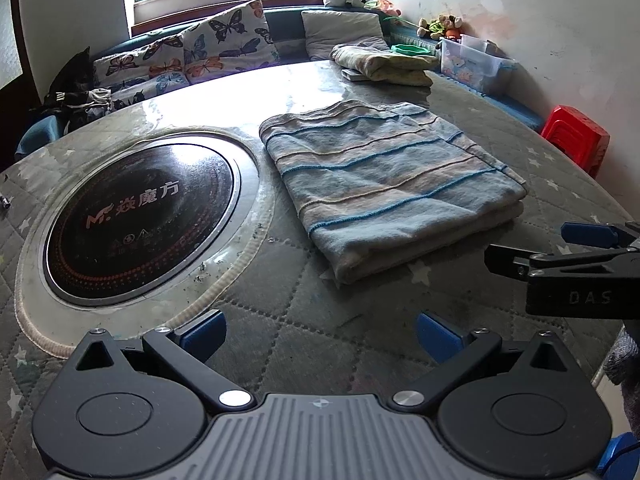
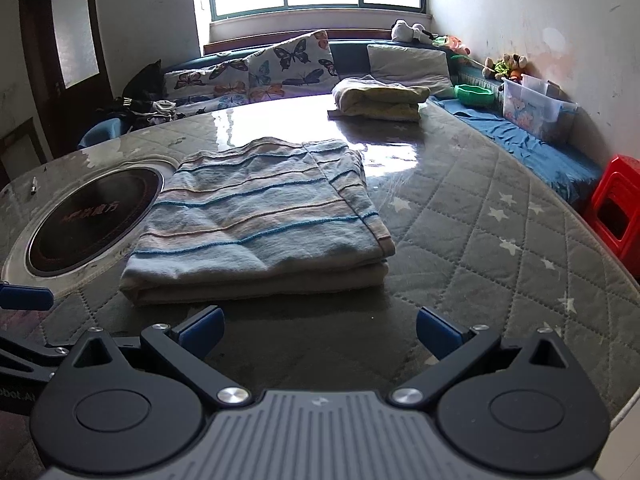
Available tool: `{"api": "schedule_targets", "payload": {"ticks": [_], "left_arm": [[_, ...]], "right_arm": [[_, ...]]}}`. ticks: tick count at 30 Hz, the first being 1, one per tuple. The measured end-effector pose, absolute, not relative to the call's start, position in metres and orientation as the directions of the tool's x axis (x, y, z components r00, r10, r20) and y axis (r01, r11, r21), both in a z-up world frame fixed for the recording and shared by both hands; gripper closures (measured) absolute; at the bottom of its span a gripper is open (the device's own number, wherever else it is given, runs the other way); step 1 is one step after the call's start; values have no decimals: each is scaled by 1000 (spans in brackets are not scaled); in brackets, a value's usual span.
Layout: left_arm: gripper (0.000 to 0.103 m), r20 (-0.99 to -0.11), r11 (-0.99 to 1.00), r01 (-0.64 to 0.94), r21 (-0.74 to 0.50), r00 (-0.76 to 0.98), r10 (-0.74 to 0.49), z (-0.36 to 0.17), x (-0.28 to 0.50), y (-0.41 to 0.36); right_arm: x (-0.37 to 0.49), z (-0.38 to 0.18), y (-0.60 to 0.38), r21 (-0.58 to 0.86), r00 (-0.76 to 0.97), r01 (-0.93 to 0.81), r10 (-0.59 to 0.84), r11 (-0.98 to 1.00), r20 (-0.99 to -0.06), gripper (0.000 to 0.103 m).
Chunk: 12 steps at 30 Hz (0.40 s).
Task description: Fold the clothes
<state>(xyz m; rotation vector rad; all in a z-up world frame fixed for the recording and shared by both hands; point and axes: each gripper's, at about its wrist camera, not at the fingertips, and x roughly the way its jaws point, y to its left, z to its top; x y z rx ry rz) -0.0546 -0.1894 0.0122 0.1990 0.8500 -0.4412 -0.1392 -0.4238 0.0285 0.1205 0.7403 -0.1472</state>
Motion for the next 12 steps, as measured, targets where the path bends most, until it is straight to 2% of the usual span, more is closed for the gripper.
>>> {"api": "schedule_targets", "payload": {"ticks": [12], "left_arm": [[0, -757, 878, 479, -22, 565, -328, 11, -67, -187]], "right_arm": [[-150, 28, -411, 53, 723, 182, -97, 982, -684, 0]]}}
